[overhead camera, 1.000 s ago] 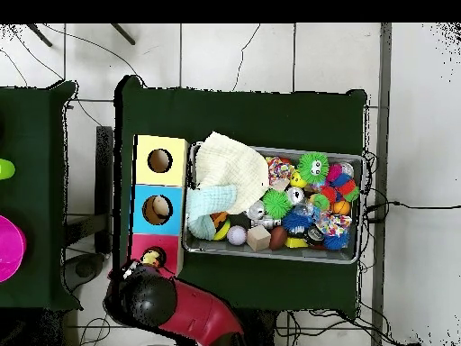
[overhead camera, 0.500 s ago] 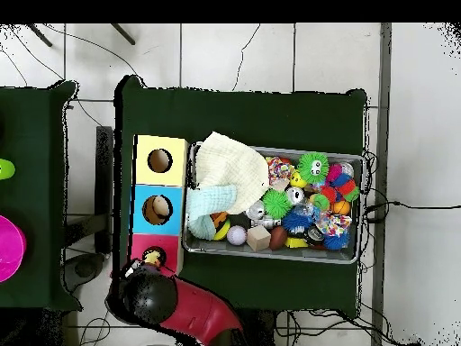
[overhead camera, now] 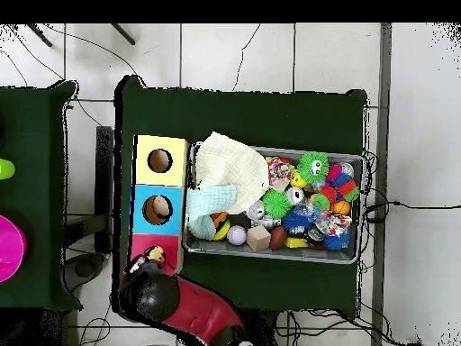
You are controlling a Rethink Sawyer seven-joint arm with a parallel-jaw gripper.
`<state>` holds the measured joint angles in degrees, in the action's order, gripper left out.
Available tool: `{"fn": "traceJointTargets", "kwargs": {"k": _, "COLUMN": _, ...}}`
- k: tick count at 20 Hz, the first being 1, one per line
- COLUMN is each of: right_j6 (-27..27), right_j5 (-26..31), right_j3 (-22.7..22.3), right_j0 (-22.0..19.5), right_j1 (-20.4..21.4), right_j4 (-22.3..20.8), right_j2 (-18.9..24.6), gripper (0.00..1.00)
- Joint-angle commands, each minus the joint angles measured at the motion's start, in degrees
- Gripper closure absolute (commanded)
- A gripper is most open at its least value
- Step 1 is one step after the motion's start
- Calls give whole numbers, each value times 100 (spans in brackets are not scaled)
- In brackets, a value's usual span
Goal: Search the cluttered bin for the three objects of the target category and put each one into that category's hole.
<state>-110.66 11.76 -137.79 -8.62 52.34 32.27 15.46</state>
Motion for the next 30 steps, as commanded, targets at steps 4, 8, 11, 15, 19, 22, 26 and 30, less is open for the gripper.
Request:
{"fn": "traceJointTargets", "kwargs": {"k": 4, "right_j6": -1046, "right_j5": -817, "right_j3": 491, "right_j0": -341, "right_j1": -519, "right_j4": -104, "right_j2": 367, "gripper": 100}}
{"fn": "traceJointTargets", "kwargs": {"k": 8, "right_j6": -1070, "right_j5": -942, "right_j3": 517, "right_j0": -289, "right_j1": -548, "right_j4": -190, "right_j2": 328, "gripper": 0}}
{"fn": "traceJointTargets", "kwargs": {"k": 11, "right_j6": -1018, "right_j5": -925, "right_j3": 630, "right_j0": -225, "right_j1": -583, "right_j4": -236, "right_j2": 242, "gripper": 0}}
{"fn": "traceJointTargets", "kwargs": {"k": 15, "right_j6": -1023, "right_j5": -774, "right_j3": 626, "right_j0": -224, "right_j1": -502, "right_j4": -240, "right_j2": 227, "gripper": 0}}
{"fn": "traceJointTargets", "kwargs": {"k": 19, "right_j6": -977, "right_j5": -506, "right_j3": 632, "right_j0": -264, "right_j1": -362, "right_j4": -201, "right_j2": 228, "gripper": 0}}
{"fn": "traceJointTargets", "kwargs": {"k": 22, "right_j6": -968, "right_j5": -151, "right_j3": 579, "right_j0": -318, "right_j1": -128, "right_j4": -128, "right_j2": 271, "gripper": 0}}
{"fn": "traceJointTargets", "kwargs": {"k": 26, "right_j6": -973, "right_j5": 391, "right_j3": 497, "right_j0": -412, "right_j1": 251, "right_j4": -40, "right_j2": 338, "gripper": 0}}
{"fn": "traceJointTargets", "kwargs": {"k": 30, "right_j6": -877, "right_j5": 909, "right_j3": 658, "right_j0": -349, "right_j1": 411, "right_j4": -240, "right_j2": -6, "gripper": 0}}
